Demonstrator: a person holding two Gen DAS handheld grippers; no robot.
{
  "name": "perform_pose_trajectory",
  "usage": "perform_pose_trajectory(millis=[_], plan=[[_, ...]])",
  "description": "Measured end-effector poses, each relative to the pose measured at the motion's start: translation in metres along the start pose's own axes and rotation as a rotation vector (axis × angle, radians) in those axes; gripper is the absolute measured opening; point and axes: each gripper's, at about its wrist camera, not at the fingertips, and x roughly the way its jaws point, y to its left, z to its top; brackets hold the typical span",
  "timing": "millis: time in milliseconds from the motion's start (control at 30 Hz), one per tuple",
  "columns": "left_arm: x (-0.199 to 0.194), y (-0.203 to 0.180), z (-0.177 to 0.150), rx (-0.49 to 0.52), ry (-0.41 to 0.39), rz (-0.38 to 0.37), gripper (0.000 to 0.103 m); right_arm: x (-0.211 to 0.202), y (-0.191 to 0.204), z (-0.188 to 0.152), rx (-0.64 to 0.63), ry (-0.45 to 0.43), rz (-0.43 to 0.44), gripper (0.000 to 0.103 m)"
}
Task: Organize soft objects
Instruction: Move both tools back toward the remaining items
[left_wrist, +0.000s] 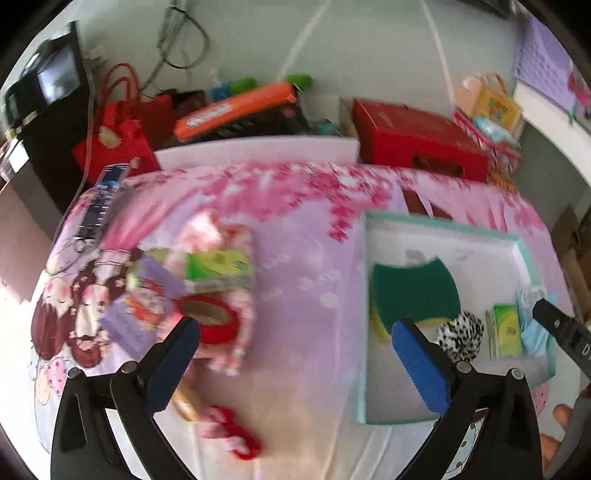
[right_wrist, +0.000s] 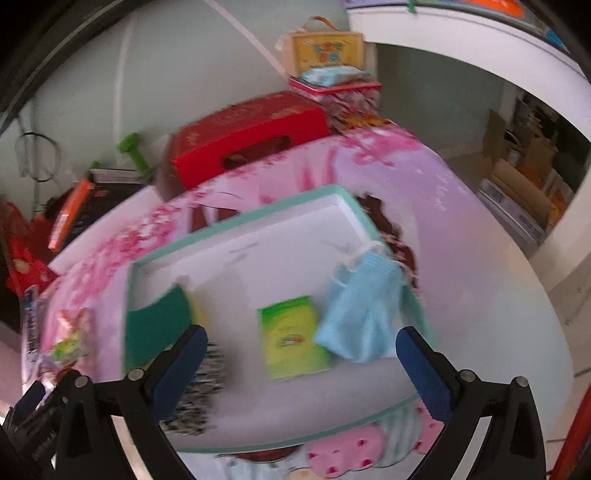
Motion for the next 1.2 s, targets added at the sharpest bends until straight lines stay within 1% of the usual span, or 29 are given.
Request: perform_pose_trajectory(millis=[67,100,167,233,367,467,500,567,667,733,833,967,1033,1133,1200], plan=[[-0.013,0.017,0.002,-0.031,-0.035,0.005,0.103,-0.009,0.011,0.0,-0.016,-0.022,0.036,0.103],[-0.018,0.025,0.003,-0.039,-0.05,0.02,0.103,-0.015,0.021,-0.001,-0.04,-0.038,0.054,0.103],[-0.027,0.04,0.004,-0.05,-0.075,0.076,0.103,-0.025,0.039,-0.003,-0.09,-0.057,0.077,0.103],[-0.032,0.055,0.003,-0.062,-0.083,0.109,0.103,-0.031,0.056,-0.006,-0.135,-0.064,0.097,0.103],[-0.04,0.085,0.0,-0.13,-0.089,0.103,0.103,-0.039,0.086,-0.016,-0.212,-0.067,0.138,0.103],[-0.041,0.098,-0.005,-0.153,-0.089,0.131,0.103,-0.039,0.108,-0.025,-0.265,-0.044,0.189,0.103],[-0.04,0.101,-0.009,-0.161,-0.078,0.14,0.103,-0.037,0.116,-0.029,-0.282,-0.03,0.207,0.103],[-0.032,0.108,-0.016,-0.18,-0.041,0.124,0.103,-0.031,0.13,-0.039,-0.313,0.015,0.238,0.103],[-0.023,0.119,-0.025,-0.225,0.012,0.109,0.103,-0.02,0.155,-0.056,-0.394,0.095,0.283,0.103],[-0.02,0.126,-0.03,-0.243,0.026,0.107,0.103,-0.016,0.167,-0.068,-0.451,0.12,0.281,0.103],[-0.013,0.137,-0.039,-0.279,0.069,0.099,0.103,-0.01,0.18,-0.084,-0.519,0.162,0.281,0.103],[0.003,0.154,-0.053,-0.338,0.144,0.099,0.103,0.0,0.19,-0.099,-0.558,0.216,0.302,0.103],[0.009,0.162,-0.06,-0.372,0.177,0.08,0.103,0.006,0.194,-0.105,-0.581,0.246,0.302,0.103],[0.014,0.168,-0.066,-0.397,0.202,0.06,0.103,0.013,0.2,-0.114,-0.625,0.273,0.266,0.103],[0.016,0.169,-0.068,-0.399,0.215,0.06,0.103,0.015,0.205,-0.12,-0.649,0.286,0.268,0.103]])
